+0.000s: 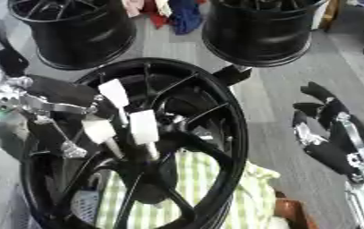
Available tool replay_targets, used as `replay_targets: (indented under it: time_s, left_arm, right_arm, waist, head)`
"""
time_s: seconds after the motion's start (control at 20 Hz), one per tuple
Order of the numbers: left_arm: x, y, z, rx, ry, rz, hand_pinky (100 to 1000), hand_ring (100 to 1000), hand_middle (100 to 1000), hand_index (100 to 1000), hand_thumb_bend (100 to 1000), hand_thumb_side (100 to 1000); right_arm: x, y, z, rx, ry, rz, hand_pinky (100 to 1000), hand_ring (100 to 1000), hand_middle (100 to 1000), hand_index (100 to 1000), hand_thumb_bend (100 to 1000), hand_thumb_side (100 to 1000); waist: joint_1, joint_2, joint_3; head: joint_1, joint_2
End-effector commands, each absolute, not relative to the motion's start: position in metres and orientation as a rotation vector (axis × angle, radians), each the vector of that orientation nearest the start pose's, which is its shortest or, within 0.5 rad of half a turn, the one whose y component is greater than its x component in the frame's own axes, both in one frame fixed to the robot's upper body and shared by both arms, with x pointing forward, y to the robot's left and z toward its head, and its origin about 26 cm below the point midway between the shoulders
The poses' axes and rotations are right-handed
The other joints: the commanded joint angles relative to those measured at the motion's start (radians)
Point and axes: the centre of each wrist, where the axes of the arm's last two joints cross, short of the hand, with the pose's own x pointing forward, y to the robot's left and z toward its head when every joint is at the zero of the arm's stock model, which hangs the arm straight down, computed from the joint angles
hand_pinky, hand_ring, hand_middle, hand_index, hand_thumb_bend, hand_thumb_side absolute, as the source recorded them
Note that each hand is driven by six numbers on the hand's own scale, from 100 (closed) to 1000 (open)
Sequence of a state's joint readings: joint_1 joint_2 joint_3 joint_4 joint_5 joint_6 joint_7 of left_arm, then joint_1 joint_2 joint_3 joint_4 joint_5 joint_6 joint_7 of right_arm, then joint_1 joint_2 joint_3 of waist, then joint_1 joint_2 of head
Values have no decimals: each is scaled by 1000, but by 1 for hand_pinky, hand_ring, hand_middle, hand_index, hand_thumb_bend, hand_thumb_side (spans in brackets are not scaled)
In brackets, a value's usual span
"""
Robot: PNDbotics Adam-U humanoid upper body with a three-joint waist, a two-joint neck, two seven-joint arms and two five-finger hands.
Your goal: Pull the pin out of the wheel hub.
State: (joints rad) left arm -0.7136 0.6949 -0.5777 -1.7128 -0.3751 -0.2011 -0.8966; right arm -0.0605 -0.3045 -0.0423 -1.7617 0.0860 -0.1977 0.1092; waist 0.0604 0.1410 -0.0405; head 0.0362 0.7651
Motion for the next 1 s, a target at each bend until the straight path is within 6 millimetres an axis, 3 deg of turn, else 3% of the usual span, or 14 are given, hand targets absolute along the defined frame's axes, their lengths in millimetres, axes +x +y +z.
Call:
replay_targets:
  time_s: [0.05,0.5,1.0]
  left_arm:
    - [354,208,226,247,-1285,-2304,436,534,584,766,100,137]
    - [348,214,251,323,-1347,-2301,266,387,429,657,100,209]
    - [343,238,287,483,-1390,-2202,213,343,381,615,100,266]
  right_arm:
    - [289,-313,86,-257,-1985,486,850,801,908,973,100,359]
    - [288,-314,85,-261,-1982,482,850,801,908,972,100,359]
    - [288,-315,84,-267,-1978,477,851,801,908,972,100,357]
  waist:
    - [-4,-14,2]
    - [-4,-16,3]
    - [-3,-19,7]
  head:
    - [1,5]
    - [-2,5]
    - [-6,5]
